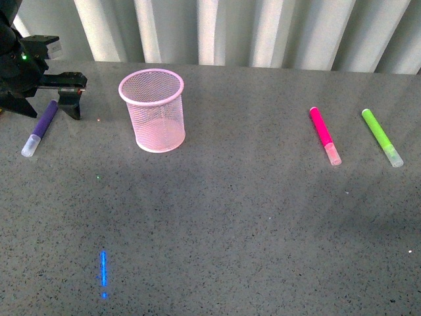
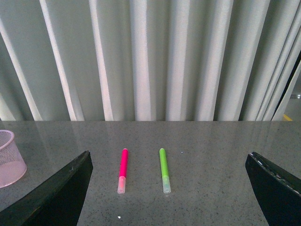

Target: Insert purple and pink pens into pink cup

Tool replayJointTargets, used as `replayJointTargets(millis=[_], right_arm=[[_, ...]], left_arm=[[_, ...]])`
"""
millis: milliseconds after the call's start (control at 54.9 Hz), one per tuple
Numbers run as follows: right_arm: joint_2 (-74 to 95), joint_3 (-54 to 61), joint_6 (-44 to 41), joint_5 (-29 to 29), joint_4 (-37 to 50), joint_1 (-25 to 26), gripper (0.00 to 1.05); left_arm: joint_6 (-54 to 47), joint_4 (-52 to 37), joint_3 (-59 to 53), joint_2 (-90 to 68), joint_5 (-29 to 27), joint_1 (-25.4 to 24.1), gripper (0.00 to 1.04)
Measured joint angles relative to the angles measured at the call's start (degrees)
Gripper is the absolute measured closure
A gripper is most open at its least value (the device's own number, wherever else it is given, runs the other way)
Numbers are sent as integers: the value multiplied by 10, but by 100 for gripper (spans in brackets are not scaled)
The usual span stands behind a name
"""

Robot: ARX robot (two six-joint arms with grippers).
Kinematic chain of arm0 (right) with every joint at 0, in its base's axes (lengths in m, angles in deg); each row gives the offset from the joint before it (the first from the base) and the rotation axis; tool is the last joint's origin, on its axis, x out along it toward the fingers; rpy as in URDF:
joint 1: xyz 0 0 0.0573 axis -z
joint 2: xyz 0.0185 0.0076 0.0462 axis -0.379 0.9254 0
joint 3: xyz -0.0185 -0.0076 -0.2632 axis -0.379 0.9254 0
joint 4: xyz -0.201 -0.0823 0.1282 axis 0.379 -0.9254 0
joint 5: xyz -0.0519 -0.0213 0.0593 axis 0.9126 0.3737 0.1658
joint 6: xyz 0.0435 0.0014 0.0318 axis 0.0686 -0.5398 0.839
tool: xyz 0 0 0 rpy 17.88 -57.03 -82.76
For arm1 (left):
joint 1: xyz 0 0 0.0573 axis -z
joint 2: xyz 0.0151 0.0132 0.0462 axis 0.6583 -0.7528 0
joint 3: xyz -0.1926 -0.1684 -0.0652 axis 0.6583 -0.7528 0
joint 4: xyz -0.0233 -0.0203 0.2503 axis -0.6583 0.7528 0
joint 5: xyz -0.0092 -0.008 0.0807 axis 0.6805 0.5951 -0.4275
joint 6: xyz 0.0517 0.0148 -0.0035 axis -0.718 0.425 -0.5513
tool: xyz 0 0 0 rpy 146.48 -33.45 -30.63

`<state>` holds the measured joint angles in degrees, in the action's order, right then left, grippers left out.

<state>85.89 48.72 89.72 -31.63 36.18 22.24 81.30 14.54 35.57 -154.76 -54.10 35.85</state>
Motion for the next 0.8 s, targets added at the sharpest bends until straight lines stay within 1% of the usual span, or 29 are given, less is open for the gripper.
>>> replayJointTargets(millis=[36,127,164,219,255,328,401,546,637,674,728,801], right_arm=[[0,0,0,0,0,0,7],[0,0,0,0,0,0,7],[0,0,0,0,0,0,7],[0,0,0,0,0,0,7],[0,0,0,0,0,0,7],[0,0,0,0,0,0,7],[0,0,0,0,0,0,7],[0,0,0,0,0,0,7],[0,0,0,0,0,0,7],[0,0,0,0,0,0,7],[0,0,0,0,0,0,7],[0,0,0,0,0,0,7]], left_arm=[[-1,7,11,-6,-2,0,33],[-7,22,30,-15,-1,-1,50],[-8,24,32,-16,-1,-2,54],[-11,26,35,-18,-2,-3,63],[-14,27,35,-18,-3,-3,66],[-15,27,35,-18,-2,-6,77],[-16,22,25,-14,0,-9,91],[-12,-2,-2,2,9,-13,92],[1,-42,-39,22,43,-13,92],[13,-72,-60,33,61,-12,92],[20,-158,-113,62,53,-5,92],[36,-257,-169,101,67,7,92]])
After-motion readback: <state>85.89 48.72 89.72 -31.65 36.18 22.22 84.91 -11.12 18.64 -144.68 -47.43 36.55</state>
